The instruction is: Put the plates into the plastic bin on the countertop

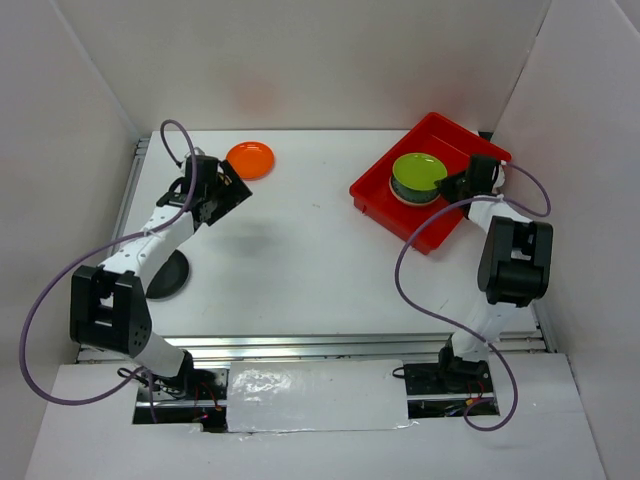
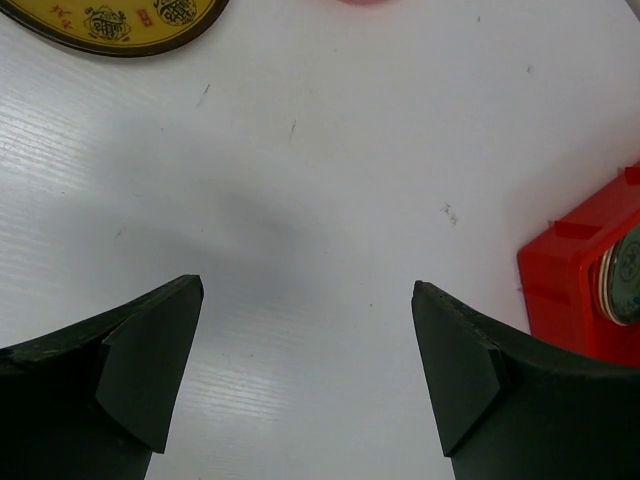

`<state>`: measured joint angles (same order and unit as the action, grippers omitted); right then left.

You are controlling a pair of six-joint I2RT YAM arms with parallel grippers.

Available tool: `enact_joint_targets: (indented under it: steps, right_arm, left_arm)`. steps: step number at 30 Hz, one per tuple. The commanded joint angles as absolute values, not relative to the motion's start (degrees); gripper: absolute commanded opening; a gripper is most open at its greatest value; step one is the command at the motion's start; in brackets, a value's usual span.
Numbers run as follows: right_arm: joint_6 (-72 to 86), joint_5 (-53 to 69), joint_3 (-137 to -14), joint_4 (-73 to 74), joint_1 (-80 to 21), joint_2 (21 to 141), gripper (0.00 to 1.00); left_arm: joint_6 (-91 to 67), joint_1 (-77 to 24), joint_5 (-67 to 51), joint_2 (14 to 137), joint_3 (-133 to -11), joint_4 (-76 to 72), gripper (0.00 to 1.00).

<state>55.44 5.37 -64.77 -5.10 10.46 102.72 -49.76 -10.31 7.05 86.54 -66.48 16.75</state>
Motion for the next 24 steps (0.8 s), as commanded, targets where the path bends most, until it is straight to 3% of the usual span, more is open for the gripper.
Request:
enact_joint_targets:
  steps: [1, 2, 3, 4, 7, 8, 11, 14, 18, 22, 24]
  right_arm:
    - [53.62, 6.86, -69.95, -1.68, 10.90, 105.46, 0.03]
    - [53.53, 6.42, -70.31, -1.67, 10.99, 105.56, 0.07]
    - [53.70, 5.89, -70.05, -2.28, 11.07, 105.38, 0.18]
    - [53.79, 6.15, -69.44, -2.63, 11.25, 104.95, 0.38]
    - [53.44, 5.81, -69.17, -1.77, 11.25, 103.72, 0.64]
    - [53.44, 5.19, -68.73, -1.24, 10.99, 102.06, 0.80]
    - [53.35, 0.98, -66.10, 0.95, 10.02, 95.56, 0.93]
    - [53.44, -6.05, -61.62, 3.42, 8.62, 85.98, 1.00]
    - [51.25, -8.27, -57.23, 5.89, 6.42, 76.48, 1.00]
    - [49.04, 2.86, -48.73, 0.28, 4.31, 66.55, 1.00]
    - [49.48, 15.51, -45.02, -7.33, 4.22, 62.78, 1.00]
  left_arm:
    - [-49.22, -10.28, 8.17, 88.15, -68.47, 16.88, 0.99]
    - [-49.22, -10.02, 8.43, 88.33, -68.38, 16.88, 0.99]
    - [-49.13, -9.50, 8.18, 88.94, -68.47, 16.88, 0.99]
    - [-49.04, -9.14, 7.56, 89.29, -68.64, 16.88, 0.99]
    - [-48.69, -8.18, 6.94, 90.79, -69.08, 17.22, 0.99]
    - [-48.69, -8.09, 7.03, 91.05, -69.17, 17.57, 0.99]
    - [-49.39, -6.69, 7.38, 91.93, -68.73, 18.02, 0.99]
    - [-52.19, -4.67, 7.39, 92.81, -67.68, 17.85, 0.99]
    - [-54.75, -1.59, 5.80, 94.57, -65.92, 15.04, 0.99]
    - [-56.68, -0.09, 7.29, 98.07, -67.14, 14.59, 0.99]
    - [-58.62, -0.17, 8.52, 99.14, -66.98, 13.63, 0.99]
